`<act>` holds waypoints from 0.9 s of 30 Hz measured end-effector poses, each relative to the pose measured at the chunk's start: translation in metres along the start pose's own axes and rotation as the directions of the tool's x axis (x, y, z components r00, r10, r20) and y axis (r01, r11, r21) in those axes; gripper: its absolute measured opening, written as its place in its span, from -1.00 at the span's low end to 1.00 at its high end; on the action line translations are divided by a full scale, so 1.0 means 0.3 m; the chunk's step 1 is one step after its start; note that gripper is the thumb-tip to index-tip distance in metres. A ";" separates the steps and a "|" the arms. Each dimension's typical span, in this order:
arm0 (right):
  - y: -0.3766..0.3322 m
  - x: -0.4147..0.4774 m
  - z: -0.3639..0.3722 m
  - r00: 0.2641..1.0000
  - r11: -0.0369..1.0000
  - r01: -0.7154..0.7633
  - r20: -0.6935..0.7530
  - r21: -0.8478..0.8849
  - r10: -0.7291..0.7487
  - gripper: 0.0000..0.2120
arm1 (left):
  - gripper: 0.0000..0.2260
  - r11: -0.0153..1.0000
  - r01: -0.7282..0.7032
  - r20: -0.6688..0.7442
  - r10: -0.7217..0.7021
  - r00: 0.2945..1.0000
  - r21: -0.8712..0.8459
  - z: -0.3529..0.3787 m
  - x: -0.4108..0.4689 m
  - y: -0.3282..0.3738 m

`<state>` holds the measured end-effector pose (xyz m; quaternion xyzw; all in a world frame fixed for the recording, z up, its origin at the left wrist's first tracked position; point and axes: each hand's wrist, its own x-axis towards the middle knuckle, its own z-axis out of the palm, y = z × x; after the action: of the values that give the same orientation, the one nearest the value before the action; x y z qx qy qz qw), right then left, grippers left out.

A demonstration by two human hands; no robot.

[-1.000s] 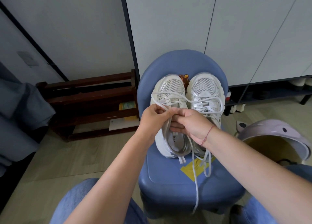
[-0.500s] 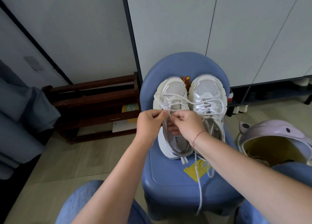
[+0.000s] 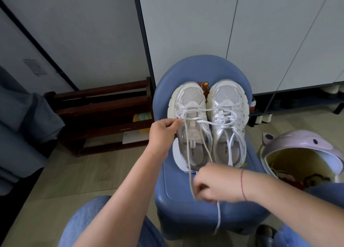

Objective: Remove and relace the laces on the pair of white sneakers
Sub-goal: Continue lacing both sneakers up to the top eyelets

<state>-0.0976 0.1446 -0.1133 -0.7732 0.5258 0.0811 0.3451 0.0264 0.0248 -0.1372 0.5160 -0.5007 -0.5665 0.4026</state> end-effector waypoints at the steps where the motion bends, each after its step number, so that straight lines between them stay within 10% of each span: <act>1: 0.016 0.007 -0.017 0.995 0.997 -0.049 -0.085 0.064 0.054 -0.82 | -0.85 1.000 0.002 -0.001 -0.002 1.000 -0.003 0.001 0.001 0.000; 6: 0.079 0.092 -0.082 0.790 0.820 0.037 -0.519 0.572 0.327 -0.90 | -0.83 1.000 0.000 0.006 0.000 1.000 -0.012 0.001 0.002 0.001; 15: 0.037 0.183 -0.089 0.764 0.759 0.141 -0.557 0.636 0.325 -0.78 | -0.83 1.000 -0.002 0.022 0.002 1.000 -0.012 -0.005 0.002 0.001; 20: 0.024 0.087 -0.073 0.980 0.655 0.082 -0.181 0.751 0.084 -0.85 | -0.84 0.999 0.006 0.025 -0.005 1.000 -0.041 -0.005 0.001 0.001; 24: 0.000 0.008 -0.044 0.970 0.700 -0.015 0.181 0.714 -0.163 -0.89 | -0.85 0.999 0.017 0.019 -0.016 1.000 -0.045 -0.004 -0.002 0.006; 27: 0.005 0.004 -0.026 0.967 0.797 -0.084 0.243 0.598 -0.080 -0.84 | -0.85 0.999 0.017 0.018 -0.016 1.000 -0.040 -0.003 -0.004 0.008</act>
<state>-0.1003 0.1384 -0.1087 -0.6052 0.4761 0.0087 0.6380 0.0272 0.0255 -0.1346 0.5069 -0.4884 -0.5843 0.4039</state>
